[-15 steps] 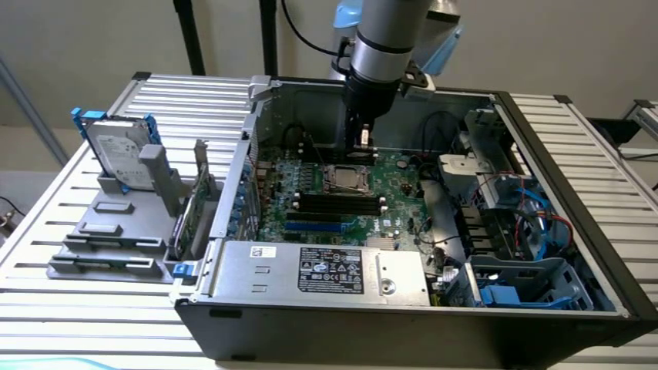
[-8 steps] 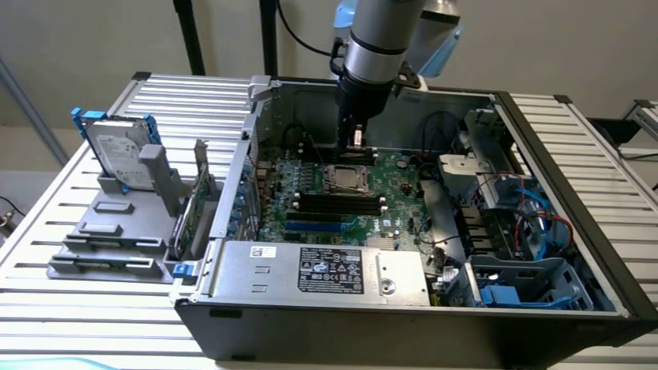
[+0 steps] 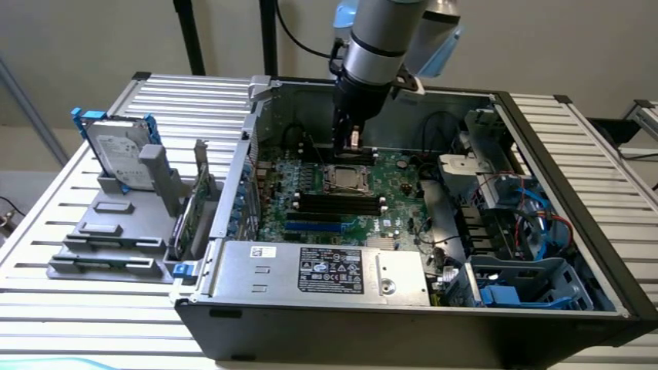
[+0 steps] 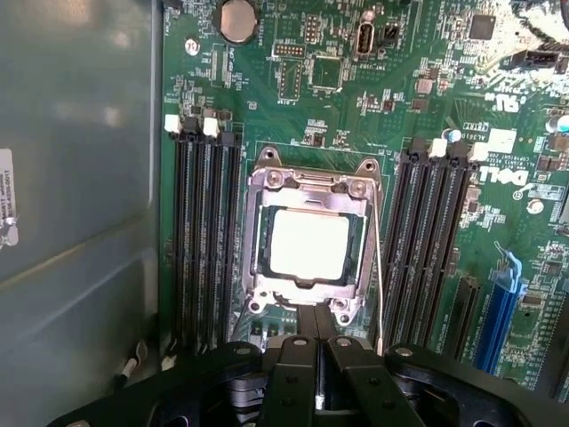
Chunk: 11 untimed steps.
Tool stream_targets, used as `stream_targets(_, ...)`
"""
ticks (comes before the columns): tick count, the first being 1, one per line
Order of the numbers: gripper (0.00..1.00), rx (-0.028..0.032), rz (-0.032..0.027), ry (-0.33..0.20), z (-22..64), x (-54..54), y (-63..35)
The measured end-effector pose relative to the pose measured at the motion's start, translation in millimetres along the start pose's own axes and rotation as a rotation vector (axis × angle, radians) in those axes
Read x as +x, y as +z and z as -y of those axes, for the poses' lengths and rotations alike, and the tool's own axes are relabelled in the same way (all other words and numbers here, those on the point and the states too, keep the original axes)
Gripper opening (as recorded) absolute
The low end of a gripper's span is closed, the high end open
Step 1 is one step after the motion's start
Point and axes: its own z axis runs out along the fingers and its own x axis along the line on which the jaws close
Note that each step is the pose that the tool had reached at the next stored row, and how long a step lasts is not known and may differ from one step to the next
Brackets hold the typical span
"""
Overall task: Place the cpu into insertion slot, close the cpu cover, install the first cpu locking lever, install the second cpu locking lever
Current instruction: 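Close the cpu cover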
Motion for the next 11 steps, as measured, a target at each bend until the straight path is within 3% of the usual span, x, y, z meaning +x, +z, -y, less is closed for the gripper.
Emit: stream_targets(11,0.11,-0.0007,-0.0041,0.025,5.3,-0.9,20.9)
